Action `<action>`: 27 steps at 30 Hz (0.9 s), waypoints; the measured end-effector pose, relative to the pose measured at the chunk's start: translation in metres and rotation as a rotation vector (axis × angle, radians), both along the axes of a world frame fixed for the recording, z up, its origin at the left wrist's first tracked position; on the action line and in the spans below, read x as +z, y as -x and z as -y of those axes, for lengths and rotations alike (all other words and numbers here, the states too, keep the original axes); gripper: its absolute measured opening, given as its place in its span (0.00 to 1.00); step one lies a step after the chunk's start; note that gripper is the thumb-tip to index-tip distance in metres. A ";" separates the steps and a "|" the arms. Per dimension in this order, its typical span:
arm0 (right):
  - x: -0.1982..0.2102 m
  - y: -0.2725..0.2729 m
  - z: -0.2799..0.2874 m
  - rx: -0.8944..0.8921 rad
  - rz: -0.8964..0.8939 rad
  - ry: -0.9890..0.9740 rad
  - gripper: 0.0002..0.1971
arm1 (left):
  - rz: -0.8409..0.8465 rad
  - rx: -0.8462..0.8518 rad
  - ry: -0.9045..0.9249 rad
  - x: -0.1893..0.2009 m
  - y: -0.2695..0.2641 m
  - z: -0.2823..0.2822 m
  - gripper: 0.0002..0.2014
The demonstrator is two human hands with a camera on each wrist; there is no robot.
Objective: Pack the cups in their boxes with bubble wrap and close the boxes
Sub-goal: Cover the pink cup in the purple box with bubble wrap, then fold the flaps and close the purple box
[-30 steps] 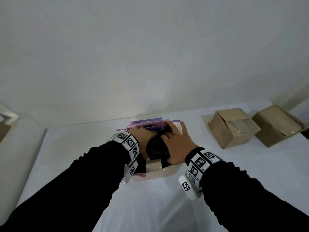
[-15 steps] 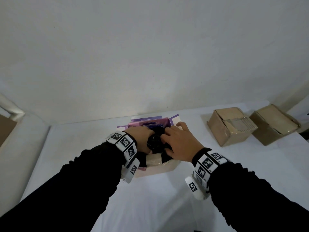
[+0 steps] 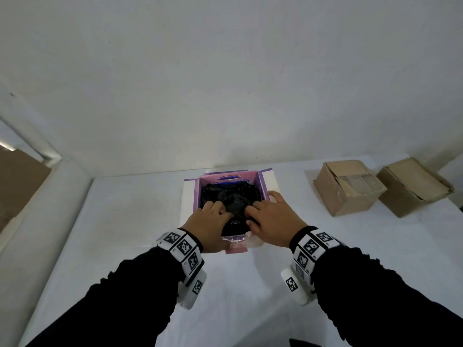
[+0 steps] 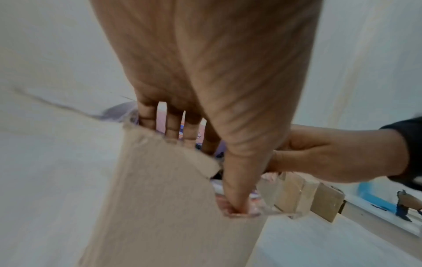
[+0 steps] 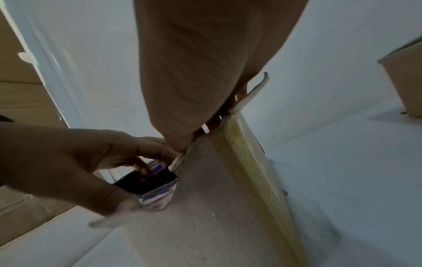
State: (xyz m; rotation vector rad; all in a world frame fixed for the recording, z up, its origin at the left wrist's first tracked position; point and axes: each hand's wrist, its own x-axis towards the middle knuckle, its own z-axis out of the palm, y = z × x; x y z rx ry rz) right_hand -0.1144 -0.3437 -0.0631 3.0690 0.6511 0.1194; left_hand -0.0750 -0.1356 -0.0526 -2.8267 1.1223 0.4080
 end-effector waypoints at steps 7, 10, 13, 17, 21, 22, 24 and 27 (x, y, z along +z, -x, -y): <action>0.005 0.003 -0.006 0.016 -0.051 0.063 0.22 | 0.142 0.096 0.107 -0.018 0.023 -0.005 0.34; -0.003 0.009 -0.004 0.046 0.087 0.068 0.22 | 0.165 0.122 0.129 -0.027 0.028 -0.003 0.32; -0.009 0.013 -0.006 0.065 0.140 0.022 0.18 | 0.235 0.110 0.152 -0.038 0.032 -0.005 0.33; -0.011 0.015 -0.009 0.053 0.113 0.031 0.19 | 0.332 0.065 0.149 -0.050 0.039 -0.006 0.36; -0.008 0.020 0.001 -0.068 0.139 -0.143 0.16 | 0.412 0.145 0.264 -0.041 0.042 -0.013 0.33; -0.005 0.021 0.006 -0.148 0.158 -0.232 0.15 | 0.429 0.233 0.289 -0.036 0.043 -0.017 0.35; -0.004 0.024 0.014 -0.383 0.187 -0.408 0.24 | 0.429 0.470 0.330 -0.023 0.046 -0.026 0.44; 0.000 0.020 0.019 -0.682 -0.045 -0.781 0.35 | 0.205 0.705 0.519 -0.015 0.045 -0.040 0.61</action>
